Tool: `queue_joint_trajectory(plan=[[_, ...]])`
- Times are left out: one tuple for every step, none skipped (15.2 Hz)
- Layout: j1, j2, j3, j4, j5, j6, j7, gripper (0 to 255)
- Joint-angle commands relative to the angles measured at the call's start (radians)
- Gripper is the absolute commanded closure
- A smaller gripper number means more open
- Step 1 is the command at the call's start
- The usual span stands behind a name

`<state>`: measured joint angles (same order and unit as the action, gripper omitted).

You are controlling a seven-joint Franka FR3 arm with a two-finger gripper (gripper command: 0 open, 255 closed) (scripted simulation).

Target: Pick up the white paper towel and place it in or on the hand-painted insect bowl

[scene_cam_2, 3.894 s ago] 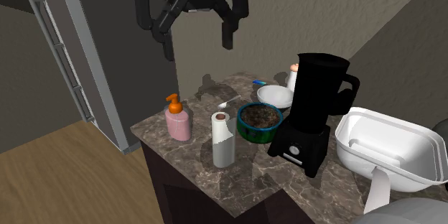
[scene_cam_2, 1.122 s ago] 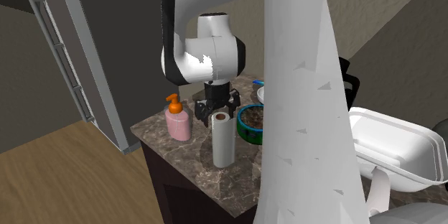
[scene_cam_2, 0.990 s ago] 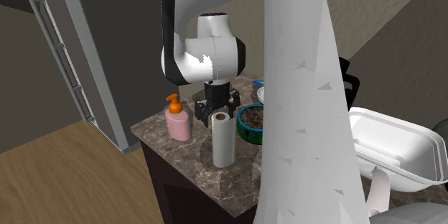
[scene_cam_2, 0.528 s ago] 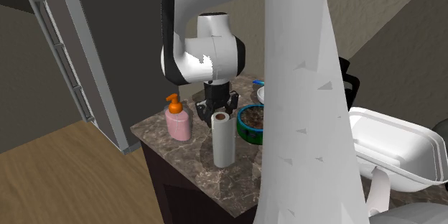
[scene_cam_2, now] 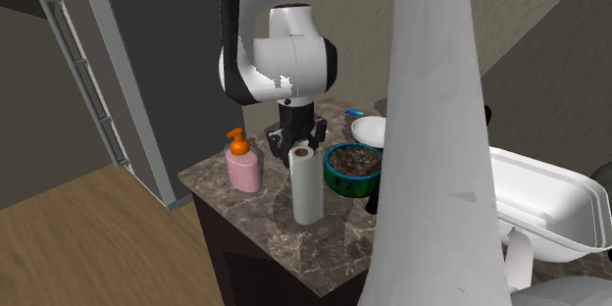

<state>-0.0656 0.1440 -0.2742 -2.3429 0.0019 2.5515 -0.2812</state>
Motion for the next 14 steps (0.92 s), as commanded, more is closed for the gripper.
queue_joint_trajectory(plan=[[0.002, -0.022, -0.002, 0.004, -0.010, -0.025, 0.007, 255], [0.003, -0.032, -0.003, 0.007, -0.014, -0.039, 0.010, 255], [0.004, -0.043, -0.004, 0.010, -0.019, -0.052, 0.012, 255], [0.005, -0.054, -0.005, 0.013, -0.023, -0.065, 0.015, 255], [0.005, -0.064, -0.006, 0.016, -0.027, -0.078, 0.018, 255], [0.006, -0.074, -0.006, 0.020, -0.031, -0.092, 0.020, 255], [0.006, -0.084, -0.007, 0.024, -0.035, -0.105, 0.022, 255], [0.006, -0.094, -0.007, 0.028, -0.038, -0.118, 0.025, 255], [0.007, -0.103, -0.007, 0.032, -0.042, -0.132, 0.027, 255], [0.007, -0.112, -0.007, 0.036, -0.045, -0.145, 0.029, 255], [0.007, -0.121, -0.007, 0.041, -0.048, -0.159, 0.030, 255], [0.008, -0.130, -0.007, 0.046, -0.051, -0.172, 0.032, 255], [0.008, -0.139, -0.007, 0.051, -0.054, -0.186, 0.034, 255], [0.008, -0.147, -0.007, 0.056, -0.056, -0.199, 0.035, 255]])
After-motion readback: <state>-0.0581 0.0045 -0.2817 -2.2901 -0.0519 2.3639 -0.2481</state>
